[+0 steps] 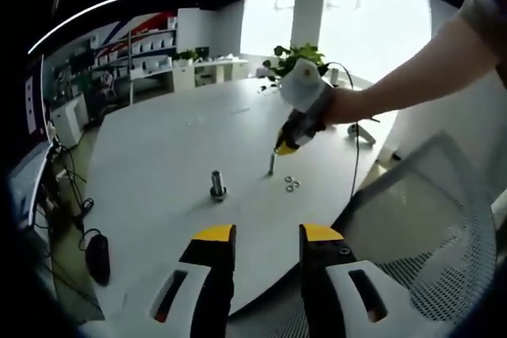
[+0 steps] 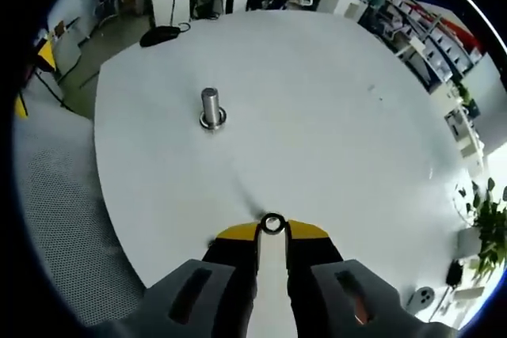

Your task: Place the washer onto the threaded stud by aligning its center hole with the stud, sliding it down to the base, and recovering from edge contact or off-axis alignment until the washer reaches the visible bottom stop.

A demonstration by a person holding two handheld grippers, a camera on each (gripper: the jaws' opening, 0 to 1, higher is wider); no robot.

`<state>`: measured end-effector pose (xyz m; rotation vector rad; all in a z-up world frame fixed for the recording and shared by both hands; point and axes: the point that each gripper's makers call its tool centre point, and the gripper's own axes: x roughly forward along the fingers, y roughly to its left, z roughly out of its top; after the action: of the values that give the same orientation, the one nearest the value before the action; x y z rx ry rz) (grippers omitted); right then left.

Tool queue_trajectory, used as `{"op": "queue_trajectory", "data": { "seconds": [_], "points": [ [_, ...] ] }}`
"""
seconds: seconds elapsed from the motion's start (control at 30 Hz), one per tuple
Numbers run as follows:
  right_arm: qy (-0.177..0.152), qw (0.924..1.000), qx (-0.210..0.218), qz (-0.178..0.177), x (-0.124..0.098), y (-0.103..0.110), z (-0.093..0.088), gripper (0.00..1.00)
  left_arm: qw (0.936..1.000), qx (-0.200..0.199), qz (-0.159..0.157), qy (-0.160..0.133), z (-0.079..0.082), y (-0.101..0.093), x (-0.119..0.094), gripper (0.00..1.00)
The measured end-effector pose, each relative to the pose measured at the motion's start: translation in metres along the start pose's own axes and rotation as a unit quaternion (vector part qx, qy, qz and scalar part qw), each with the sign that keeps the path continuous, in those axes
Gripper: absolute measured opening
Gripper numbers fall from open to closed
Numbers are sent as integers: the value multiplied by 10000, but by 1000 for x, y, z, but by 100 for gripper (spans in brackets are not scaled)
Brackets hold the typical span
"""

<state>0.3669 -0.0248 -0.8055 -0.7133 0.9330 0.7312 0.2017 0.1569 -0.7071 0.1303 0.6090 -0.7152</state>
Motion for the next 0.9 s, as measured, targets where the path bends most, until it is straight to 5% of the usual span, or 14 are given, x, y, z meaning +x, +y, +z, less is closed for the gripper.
{"op": "queue_trajectory", "data": {
  "seconds": [0.9],
  "points": [
    [292, 9993, 61, 223, 31, 4, -7, 14, 10000, -44, -37, 61, -2, 0, 1, 29]
  ]
}}
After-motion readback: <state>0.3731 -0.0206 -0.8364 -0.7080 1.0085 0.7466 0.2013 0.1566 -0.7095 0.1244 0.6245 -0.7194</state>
